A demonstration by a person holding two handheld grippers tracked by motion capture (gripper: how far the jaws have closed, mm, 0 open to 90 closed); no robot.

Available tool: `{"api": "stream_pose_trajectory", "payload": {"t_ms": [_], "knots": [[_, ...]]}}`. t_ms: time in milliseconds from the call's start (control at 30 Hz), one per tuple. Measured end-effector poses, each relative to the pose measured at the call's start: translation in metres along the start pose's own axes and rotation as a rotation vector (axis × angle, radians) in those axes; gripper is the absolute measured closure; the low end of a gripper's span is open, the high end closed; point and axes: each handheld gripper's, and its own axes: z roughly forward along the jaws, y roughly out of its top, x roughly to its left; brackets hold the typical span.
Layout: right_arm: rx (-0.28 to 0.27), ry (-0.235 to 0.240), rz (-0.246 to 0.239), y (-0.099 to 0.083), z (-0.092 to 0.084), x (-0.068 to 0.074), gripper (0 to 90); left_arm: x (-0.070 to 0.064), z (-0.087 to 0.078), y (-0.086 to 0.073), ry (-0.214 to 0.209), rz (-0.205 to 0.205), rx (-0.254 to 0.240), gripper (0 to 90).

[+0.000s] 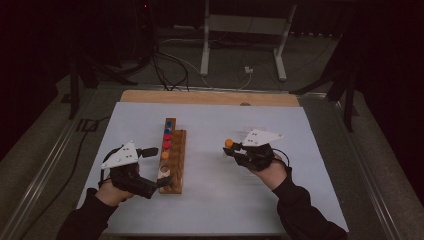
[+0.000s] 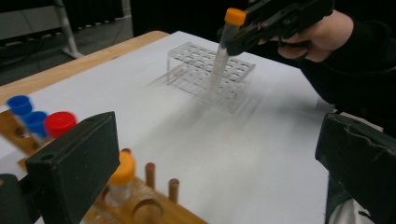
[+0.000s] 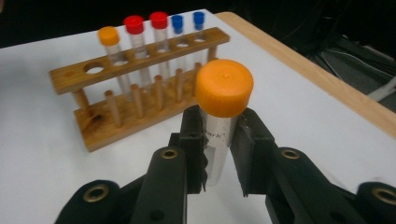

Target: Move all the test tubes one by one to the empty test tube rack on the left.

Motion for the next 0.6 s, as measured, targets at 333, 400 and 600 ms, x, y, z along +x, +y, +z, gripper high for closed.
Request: {"api": "stream_pose_trajectory", "payload": {"t_ms": [333,400,600], "knots": [[0.030,0.075,-0.034,-0.006,0.010,0.025,74.8,-0.008,0.015,0.006,-0.049,0.007,0.005,0.7],[0.026,0.087,-0.044,-0.005,0.010,0.030,74.9,-0.009,0.018,0.008,-0.061,0.008,0.003,0.8],[0.010,0.134,-0.049,-0.001,0.010,0.041,74.8,-0.018,0.031,0.013,-0.100,0.008,-0.005,1.6]]}}
